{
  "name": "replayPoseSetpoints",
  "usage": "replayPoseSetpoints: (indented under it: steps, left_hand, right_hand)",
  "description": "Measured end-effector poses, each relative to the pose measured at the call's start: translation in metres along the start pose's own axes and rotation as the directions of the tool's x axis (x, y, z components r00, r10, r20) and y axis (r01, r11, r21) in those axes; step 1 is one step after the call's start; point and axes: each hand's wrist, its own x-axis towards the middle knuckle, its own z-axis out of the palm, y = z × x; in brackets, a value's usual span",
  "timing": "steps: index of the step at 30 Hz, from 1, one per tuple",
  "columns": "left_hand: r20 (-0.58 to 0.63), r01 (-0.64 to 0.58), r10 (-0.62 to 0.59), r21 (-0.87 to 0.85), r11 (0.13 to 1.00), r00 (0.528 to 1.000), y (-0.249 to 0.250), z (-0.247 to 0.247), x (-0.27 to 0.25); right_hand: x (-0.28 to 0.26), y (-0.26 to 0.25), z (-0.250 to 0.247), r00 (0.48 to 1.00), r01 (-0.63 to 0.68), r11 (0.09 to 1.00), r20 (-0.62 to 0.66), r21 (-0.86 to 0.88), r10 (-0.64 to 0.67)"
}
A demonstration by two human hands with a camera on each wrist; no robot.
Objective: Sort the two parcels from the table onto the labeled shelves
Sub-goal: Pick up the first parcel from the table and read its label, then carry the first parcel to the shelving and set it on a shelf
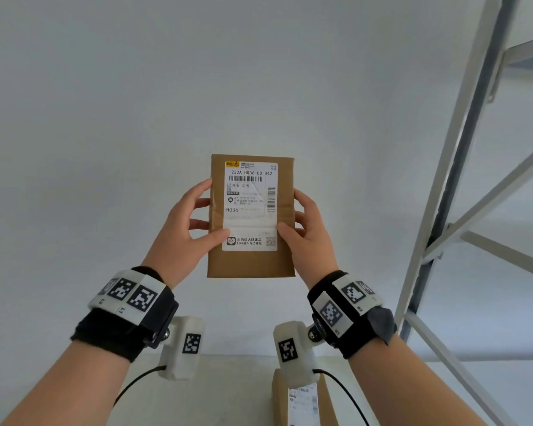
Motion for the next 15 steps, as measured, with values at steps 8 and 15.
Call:
replayPoseSetpoints:
  steps: [8,15]
  left_hand:
    - [0.031,-0.041,0.042,-0.033,0.999,0.999,0.015,-0.001,-0.021]
    - [0.127,-0.076,0.083,-0.063,0.995,0.988,0.024,-0.009,-0.044]
  right_hand:
    - [-0.031,-0.017,-0.010,0.999,0.003,0.999,-0.040,-0.039,-0.005]
    - [-0.073,-0.031,-0.010,0.992,-0.030,0.999,-0.125,-0.041,0.024]
